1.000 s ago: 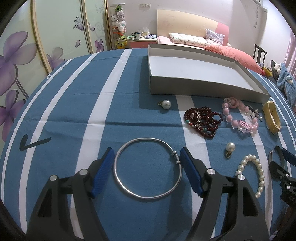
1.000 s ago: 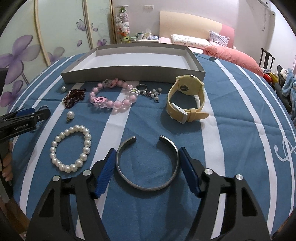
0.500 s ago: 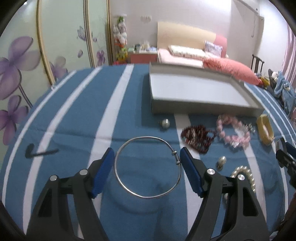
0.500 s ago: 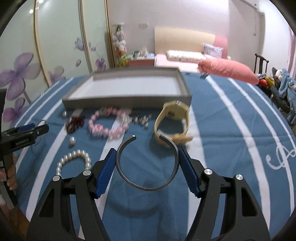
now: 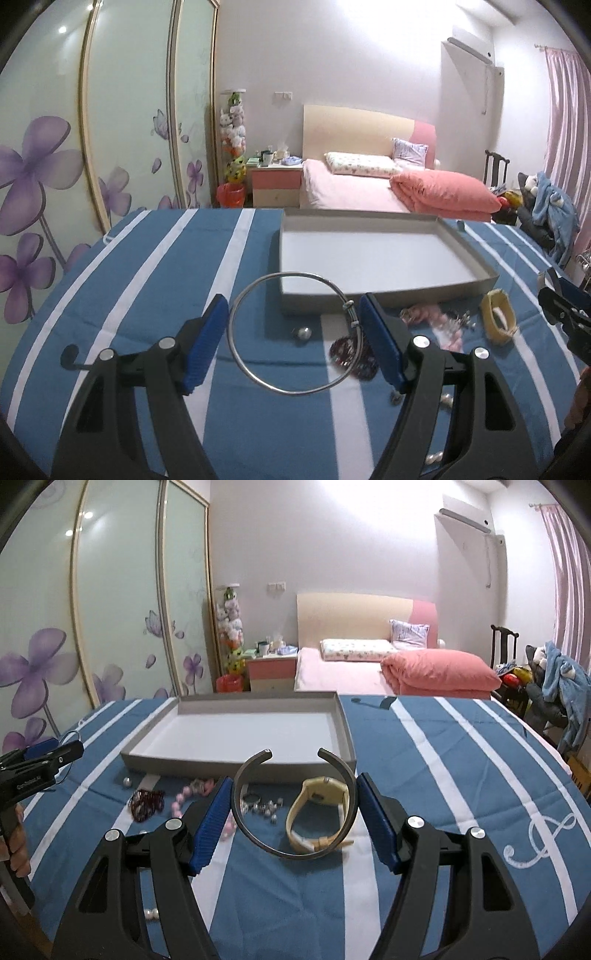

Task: Organize jewelry
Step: 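Carry both bangles into the gray tray and open both grippers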

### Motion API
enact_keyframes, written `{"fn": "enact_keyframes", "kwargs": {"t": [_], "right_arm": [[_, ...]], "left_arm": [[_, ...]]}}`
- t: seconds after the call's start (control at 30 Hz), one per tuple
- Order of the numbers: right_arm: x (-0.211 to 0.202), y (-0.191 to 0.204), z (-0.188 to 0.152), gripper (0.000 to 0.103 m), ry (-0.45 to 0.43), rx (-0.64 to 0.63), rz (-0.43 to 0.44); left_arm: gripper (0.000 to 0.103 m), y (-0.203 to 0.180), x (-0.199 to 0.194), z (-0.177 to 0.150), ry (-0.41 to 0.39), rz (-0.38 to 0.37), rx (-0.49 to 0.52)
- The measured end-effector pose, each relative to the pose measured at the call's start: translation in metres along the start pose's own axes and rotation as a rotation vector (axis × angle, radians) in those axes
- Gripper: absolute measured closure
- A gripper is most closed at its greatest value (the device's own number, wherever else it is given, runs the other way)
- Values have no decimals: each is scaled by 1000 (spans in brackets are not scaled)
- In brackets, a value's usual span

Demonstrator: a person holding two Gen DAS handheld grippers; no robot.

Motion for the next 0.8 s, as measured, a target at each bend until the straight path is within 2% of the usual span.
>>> {"fn": "enact_keyframes", "kwargs": {"t": [0.27, 0.53, 0.8], "right_arm": [[8, 3, 16, 35, -57, 7, -13], [25, 5, 37, 35, -124, 16, -41], [55, 11, 48, 35, -109, 17, -41]], "left_arm": [[32, -14, 13, 16, -35, 18, 34], [32, -24, 38, 40, -104, 115, 93], [32, -28, 76, 55, -82, 136, 98]]}}
Point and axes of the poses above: each gripper's, at about its wrist camera, not at the fingertips, and x roughly the way its jaws point, y to its left, z to its top, the point moved 3 cm from there along x, roughly the way its jaws point, and after that the axes turned 13 degrees about -z, right-handed, at the moved point
